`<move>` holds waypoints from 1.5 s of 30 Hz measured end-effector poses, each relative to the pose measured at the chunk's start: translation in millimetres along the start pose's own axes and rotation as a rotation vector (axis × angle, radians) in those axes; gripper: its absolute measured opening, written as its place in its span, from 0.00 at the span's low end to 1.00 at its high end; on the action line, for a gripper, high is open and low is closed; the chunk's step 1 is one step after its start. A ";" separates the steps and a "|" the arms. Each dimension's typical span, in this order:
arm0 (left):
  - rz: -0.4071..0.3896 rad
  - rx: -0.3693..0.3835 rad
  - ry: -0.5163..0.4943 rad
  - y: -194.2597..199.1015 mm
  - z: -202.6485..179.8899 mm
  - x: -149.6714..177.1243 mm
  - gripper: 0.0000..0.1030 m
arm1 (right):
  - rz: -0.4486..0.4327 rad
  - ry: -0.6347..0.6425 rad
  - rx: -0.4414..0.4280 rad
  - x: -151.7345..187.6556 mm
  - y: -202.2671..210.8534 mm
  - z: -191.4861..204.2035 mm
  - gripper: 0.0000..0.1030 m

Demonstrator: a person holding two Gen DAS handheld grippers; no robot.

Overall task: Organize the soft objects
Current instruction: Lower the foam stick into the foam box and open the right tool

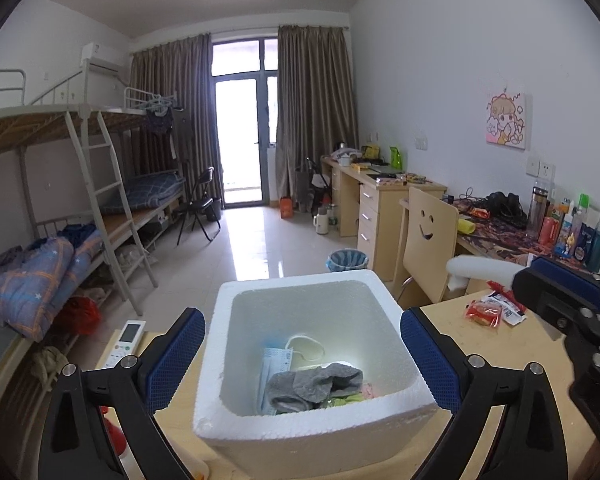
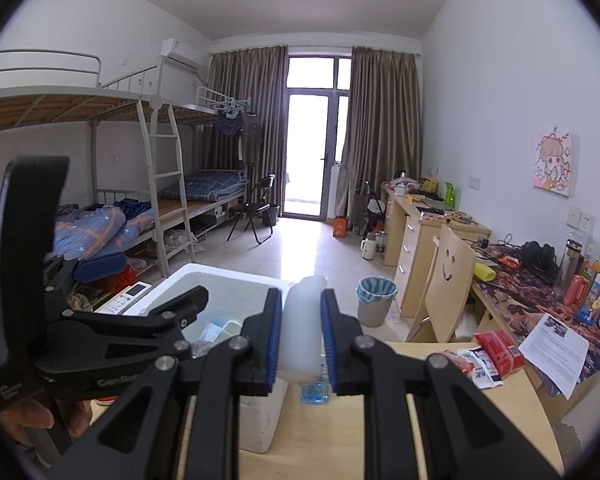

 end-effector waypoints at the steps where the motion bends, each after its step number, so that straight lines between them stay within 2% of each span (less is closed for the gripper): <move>1: -0.001 -0.003 -0.001 1.6 1.5 0.2 0.96 | 0.001 0.001 -0.003 0.4 -0.8 0.7 0.22; 20: -0.051 -0.115 0.038 28.2 52.4 0.9 0.99 | 0.023 0.032 -0.090 -1.2 -28.1 37.0 0.22; 38: -0.069 -0.147 0.052 34.9 70.0 -0.2 0.99 | 0.052 0.026 -0.152 -5.1 -57.7 53.5 0.23; 39: -0.070 -0.148 0.054 34.9 70.5 0.2 0.99 | 0.052 0.022 -0.151 -5.1 -58.7 53.6 0.25; 40: -0.068 -0.149 0.055 34.8 71.0 0.9 0.99 | 0.056 0.030 -0.142 -4.8 -60.4 53.6 0.33; 41: -0.067 -0.150 0.057 34.6 71.6 1.2 0.99 | 0.064 0.042 -0.136 -3.9 -61.7 53.5 0.51; 43: -0.067 -0.155 0.053 35.3 73.0 2.2 0.99 | 0.064 0.052 -0.132 -2.3 -61.9 54.7 0.75; 45: -0.065 -0.159 0.053 35.6 71.4 2.5 0.99 | 0.054 0.054 -0.132 -1.6 -59.0 55.9 0.77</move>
Point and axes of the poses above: each gripper's, at about its wrist camera, not at the fingertips, and y roughly against the way its jaws point, z to its left, x to its underside, the point moved 7 cm from there along -y, roughly the way its jaws point, and after that the axes turned 7 degrees about -x, right-handed, at the moved point
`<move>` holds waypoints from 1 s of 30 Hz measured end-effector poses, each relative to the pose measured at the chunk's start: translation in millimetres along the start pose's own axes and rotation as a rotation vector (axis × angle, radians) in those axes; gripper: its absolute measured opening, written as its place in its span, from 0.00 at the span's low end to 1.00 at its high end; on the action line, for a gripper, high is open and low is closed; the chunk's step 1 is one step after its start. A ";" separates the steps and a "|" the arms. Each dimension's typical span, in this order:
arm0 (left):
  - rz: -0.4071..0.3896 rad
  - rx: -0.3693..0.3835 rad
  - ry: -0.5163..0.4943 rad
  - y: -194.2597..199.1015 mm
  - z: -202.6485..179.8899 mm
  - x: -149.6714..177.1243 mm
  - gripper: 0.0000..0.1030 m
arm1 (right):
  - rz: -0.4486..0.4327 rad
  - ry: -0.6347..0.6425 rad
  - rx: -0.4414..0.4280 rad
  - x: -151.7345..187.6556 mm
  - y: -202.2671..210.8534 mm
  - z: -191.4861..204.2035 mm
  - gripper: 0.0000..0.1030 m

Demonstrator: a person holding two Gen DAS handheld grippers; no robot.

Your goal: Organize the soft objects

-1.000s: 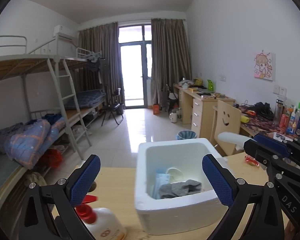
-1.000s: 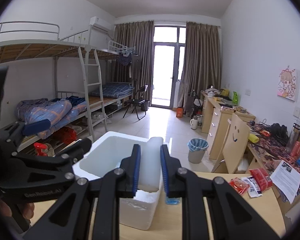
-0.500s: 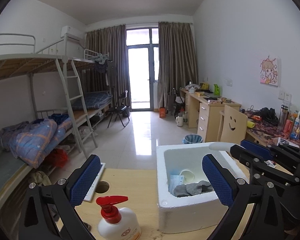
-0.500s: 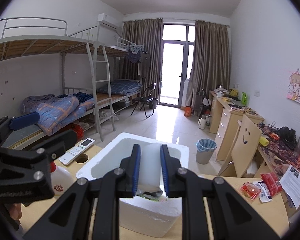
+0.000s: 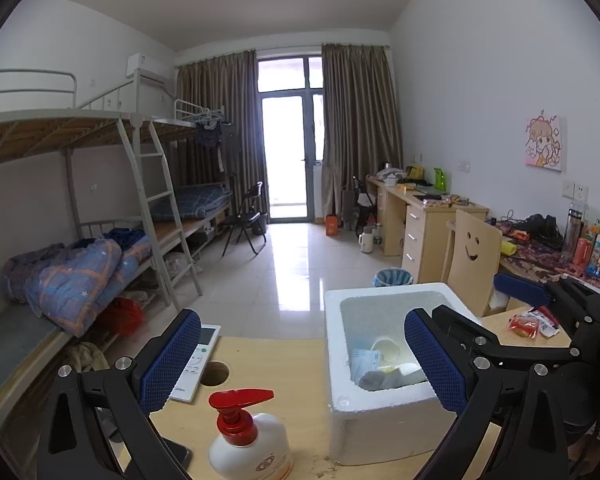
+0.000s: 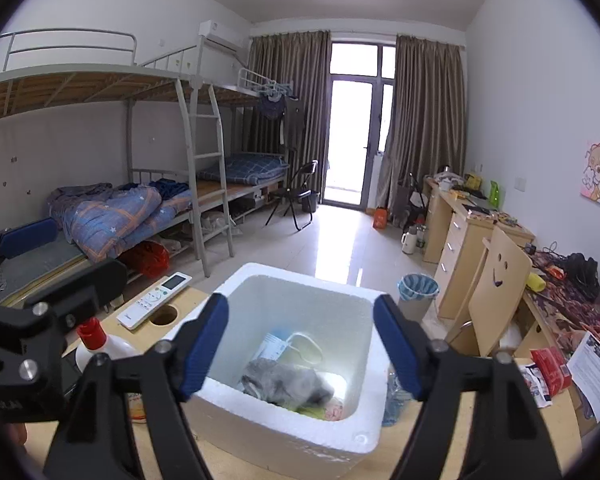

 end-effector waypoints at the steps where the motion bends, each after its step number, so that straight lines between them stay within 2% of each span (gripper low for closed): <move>1: 0.002 0.000 0.003 -0.1 0.3 0.2 0.99 | 0.001 0.002 0.000 -0.1 0.3 0.6 0.77; 14: -0.001 0.001 0.008 12.0 1.4 -0.9 0.99 | -0.002 -0.017 0.011 -1.4 20.8 -1.8 0.77; 27: -0.007 0.028 0.020 50.8 -4.3 -0.1 0.99 | -0.032 -0.024 0.050 -3.2 67.5 -1.0 0.80; 30: -0.016 0.031 0.015 62.3 -7.9 0.3 0.99 | -0.045 -0.030 0.059 -2.2 81.3 -1.8 0.83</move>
Point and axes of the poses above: each gripper's, at about its wrist camera, not at the fingertips, and y roughly against the way its jaws point, z to its left, x to its underside, the point moved 7 cm from there along -y, roughly the way its jaws point, and after that the axes turned 7 degrees about -x, right-handed, at the moved point
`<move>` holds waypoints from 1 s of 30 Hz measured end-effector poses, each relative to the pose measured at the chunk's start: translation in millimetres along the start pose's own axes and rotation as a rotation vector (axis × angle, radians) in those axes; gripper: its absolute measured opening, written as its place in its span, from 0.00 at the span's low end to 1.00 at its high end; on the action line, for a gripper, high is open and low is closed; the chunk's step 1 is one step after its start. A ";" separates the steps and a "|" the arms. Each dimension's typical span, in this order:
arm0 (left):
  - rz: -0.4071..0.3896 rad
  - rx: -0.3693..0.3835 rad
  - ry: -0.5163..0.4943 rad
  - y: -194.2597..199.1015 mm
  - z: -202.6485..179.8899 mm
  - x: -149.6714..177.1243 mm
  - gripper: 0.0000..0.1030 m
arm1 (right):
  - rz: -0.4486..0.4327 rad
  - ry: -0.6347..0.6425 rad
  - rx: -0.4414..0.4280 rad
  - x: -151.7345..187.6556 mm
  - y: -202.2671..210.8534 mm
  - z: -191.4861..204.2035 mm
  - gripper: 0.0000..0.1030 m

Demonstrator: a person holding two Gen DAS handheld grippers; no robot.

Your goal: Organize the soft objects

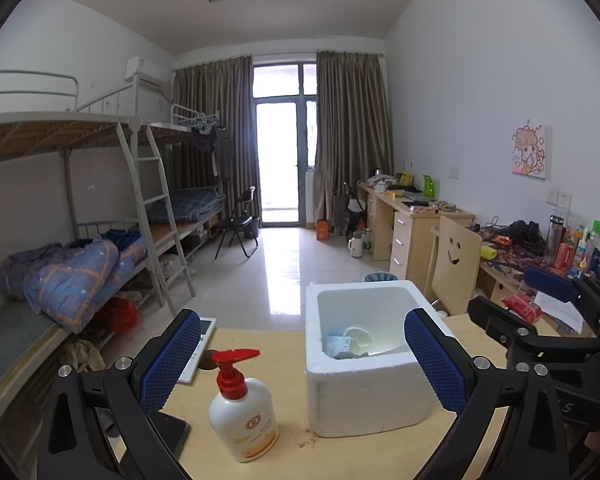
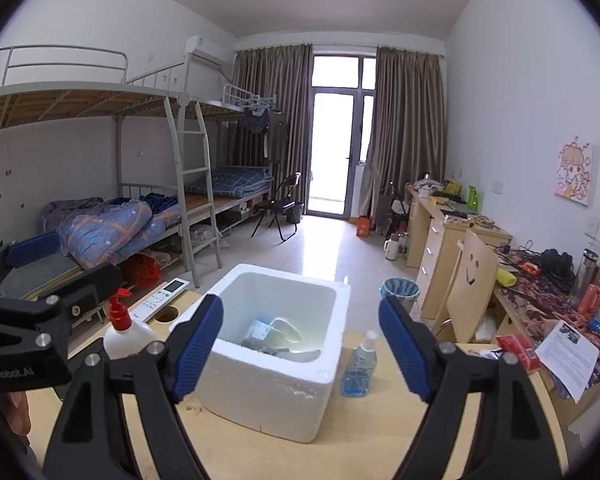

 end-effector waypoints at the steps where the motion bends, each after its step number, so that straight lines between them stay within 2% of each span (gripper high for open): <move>1: -0.001 0.004 -0.001 4.1 -1.5 0.7 0.99 | -0.005 -0.006 0.001 -0.6 4.5 -1.4 0.86; 2: -0.001 0.006 0.001 6.8 -2.4 0.6 0.99 | -0.012 -0.011 0.002 -0.7 10.4 -2.1 0.91; 7: -0.008 0.018 0.006 25.6 -4.3 4.6 0.99 | -0.029 -0.021 0.036 1.4 33.0 -5.9 1.00; 11: 0.005 0.027 0.001 38.7 -6.9 10.2 0.99 | -0.039 -0.027 0.042 7.3 49.9 -6.3 1.00; 22: -0.059 0.039 -0.005 95.2 -4.6 22.8 0.99 | -0.081 -0.021 0.058 22.2 103.1 8.8 1.00; 30: -0.093 0.053 -0.008 128.2 -6.2 41.1 0.99 | -0.101 -0.032 0.050 45.8 131.5 19.3 1.00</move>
Point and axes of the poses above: each gripper's, at about its wrist camera, not at the fingertips, and y roughly against the way its jaws point, z to its left, x to its underside, the point moved 7 cm from there along -y, roughly the way its jaws point, and after that the axes turned 7 degrees about -x, right-handed, at the moved point
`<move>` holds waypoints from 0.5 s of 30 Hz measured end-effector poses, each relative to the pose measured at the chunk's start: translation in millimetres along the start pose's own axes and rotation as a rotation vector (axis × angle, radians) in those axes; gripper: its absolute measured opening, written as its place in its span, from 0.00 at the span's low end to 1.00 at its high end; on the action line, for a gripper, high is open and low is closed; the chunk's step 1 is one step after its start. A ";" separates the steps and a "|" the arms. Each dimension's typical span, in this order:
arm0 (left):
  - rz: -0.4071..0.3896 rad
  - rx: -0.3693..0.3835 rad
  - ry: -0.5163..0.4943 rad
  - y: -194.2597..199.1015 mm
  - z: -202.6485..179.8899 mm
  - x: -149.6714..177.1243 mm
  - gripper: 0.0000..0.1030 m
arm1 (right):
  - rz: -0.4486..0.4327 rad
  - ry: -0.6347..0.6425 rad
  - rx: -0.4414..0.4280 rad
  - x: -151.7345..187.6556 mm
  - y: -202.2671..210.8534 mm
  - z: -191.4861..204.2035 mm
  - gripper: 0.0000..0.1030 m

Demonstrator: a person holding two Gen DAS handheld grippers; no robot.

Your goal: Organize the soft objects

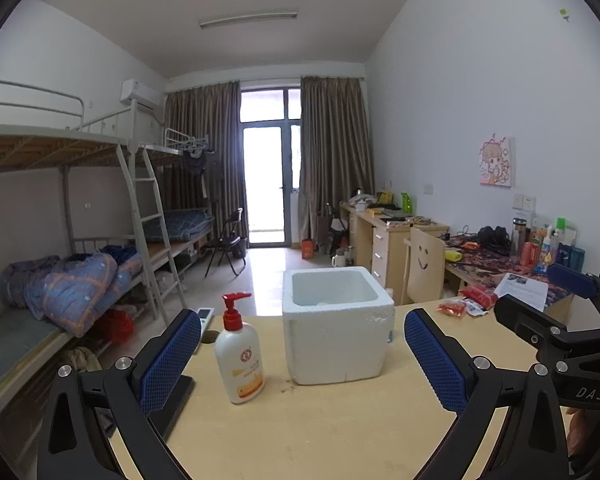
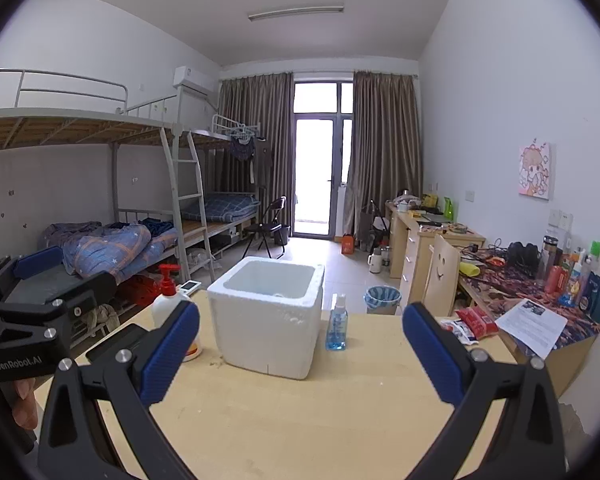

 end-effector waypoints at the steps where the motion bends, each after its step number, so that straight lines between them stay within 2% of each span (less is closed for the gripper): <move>1: 0.001 0.009 0.001 3.1 -1.6 2.9 0.99 | -0.002 -0.006 -0.001 2.9 3.2 0.8 1.00; 15: -0.024 0.029 0.061 30.0 -3.4 45.9 0.99 | -0.034 0.001 0.014 45.6 31.6 13.9 1.00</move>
Point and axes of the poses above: each gripper's, at about its wrist camera, not at the fingertips, and y roughly against the way its jaws point, z to its left, x to its underside, the point moved 7 cm from there along -y, roughly the way its jaws point, and after that the axes turned 7 degrees about -x, right-handed, at the moved point
